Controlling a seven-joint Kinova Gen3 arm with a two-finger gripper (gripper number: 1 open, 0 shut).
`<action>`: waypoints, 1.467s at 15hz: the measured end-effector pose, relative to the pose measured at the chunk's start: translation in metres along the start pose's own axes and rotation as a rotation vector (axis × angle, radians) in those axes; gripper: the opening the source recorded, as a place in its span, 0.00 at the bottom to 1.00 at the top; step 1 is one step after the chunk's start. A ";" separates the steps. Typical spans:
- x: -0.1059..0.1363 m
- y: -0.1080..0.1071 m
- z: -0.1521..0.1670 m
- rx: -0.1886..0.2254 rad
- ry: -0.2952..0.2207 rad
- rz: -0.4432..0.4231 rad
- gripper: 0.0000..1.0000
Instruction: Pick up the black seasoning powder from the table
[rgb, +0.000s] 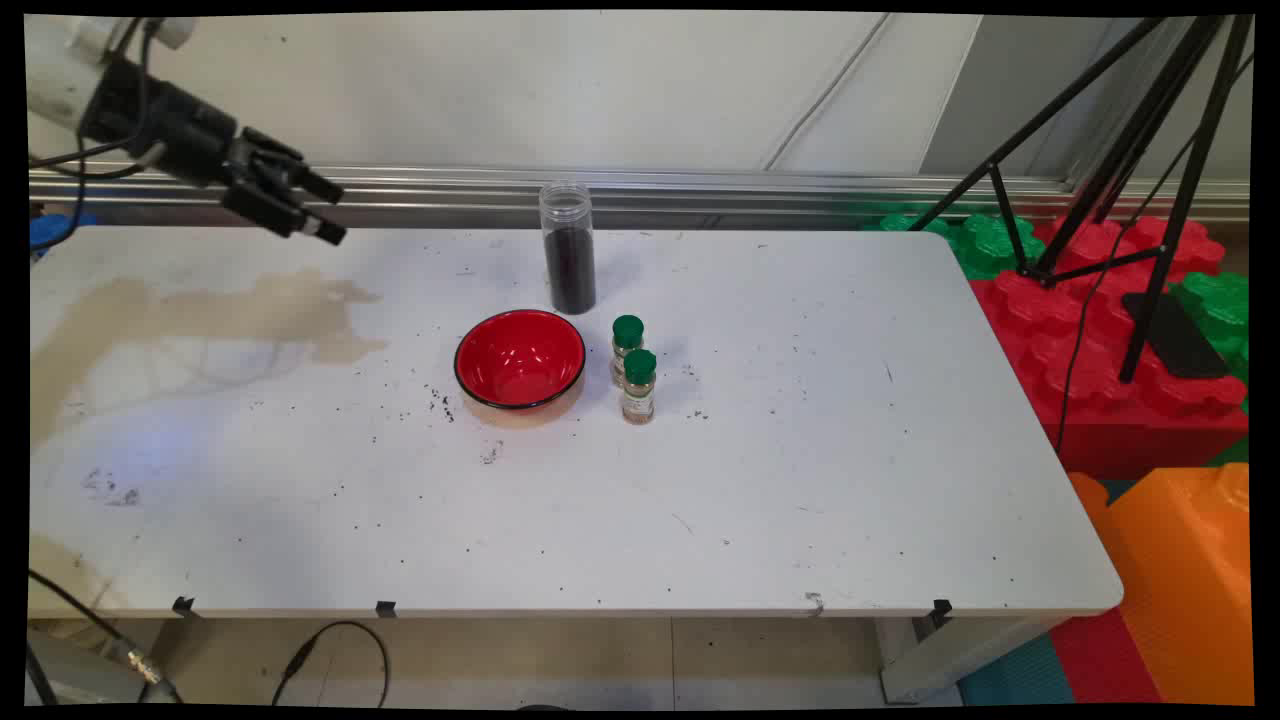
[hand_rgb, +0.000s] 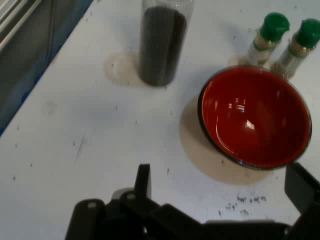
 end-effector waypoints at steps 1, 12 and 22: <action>0.006 -0.001 0.006 0.000 0.006 -0.003 1.00; 0.043 -0.006 0.065 -0.010 0.094 -0.017 1.00; 0.042 -0.013 0.120 -0.021 0.179 -0.006 1.00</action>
